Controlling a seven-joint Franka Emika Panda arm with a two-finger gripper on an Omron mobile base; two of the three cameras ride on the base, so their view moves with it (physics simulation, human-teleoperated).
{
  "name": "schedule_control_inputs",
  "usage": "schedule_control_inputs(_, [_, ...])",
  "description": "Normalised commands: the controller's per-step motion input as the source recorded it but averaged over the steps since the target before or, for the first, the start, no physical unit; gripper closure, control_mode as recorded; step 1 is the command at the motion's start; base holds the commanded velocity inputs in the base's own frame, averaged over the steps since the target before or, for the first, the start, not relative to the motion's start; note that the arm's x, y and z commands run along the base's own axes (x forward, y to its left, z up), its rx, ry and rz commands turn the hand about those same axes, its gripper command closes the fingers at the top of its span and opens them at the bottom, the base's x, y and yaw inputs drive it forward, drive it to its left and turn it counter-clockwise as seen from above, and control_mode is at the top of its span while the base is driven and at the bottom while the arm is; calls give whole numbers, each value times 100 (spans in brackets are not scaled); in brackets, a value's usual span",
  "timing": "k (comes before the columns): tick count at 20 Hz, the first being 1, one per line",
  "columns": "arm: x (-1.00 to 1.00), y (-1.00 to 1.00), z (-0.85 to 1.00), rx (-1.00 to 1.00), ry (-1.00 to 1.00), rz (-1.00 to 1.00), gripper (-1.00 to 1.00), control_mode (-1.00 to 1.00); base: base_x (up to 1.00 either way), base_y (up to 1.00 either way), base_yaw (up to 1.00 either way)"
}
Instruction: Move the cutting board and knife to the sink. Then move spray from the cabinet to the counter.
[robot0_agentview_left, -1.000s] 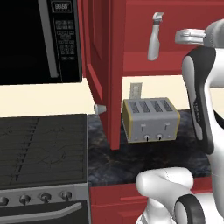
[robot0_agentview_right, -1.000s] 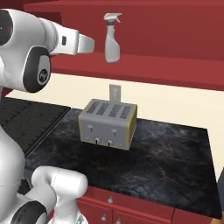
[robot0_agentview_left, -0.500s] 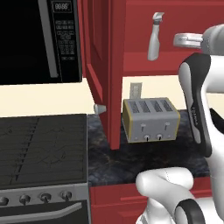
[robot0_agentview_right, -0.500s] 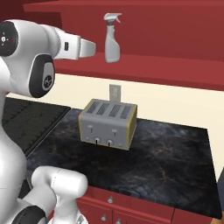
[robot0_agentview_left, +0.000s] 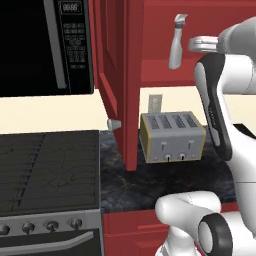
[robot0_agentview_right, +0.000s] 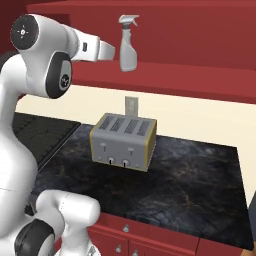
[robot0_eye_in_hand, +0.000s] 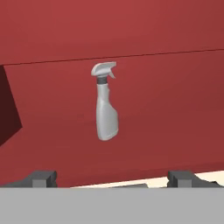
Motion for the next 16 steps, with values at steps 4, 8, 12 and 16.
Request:
schedule_control_inputs(4, [23,5,0,0,11,0,-100,-100,0,0,0])
schedule_control_inputs(8, [23,6,0,0,1,0,-100,-100,0,0,0])
schedule_control_inputs(12, [18,5,-4,0,0,0,-100,-100,0,0,0])
schedule_control_inputs(16, [20,3,-4,0,0,0,-100,-100,0,0,0])
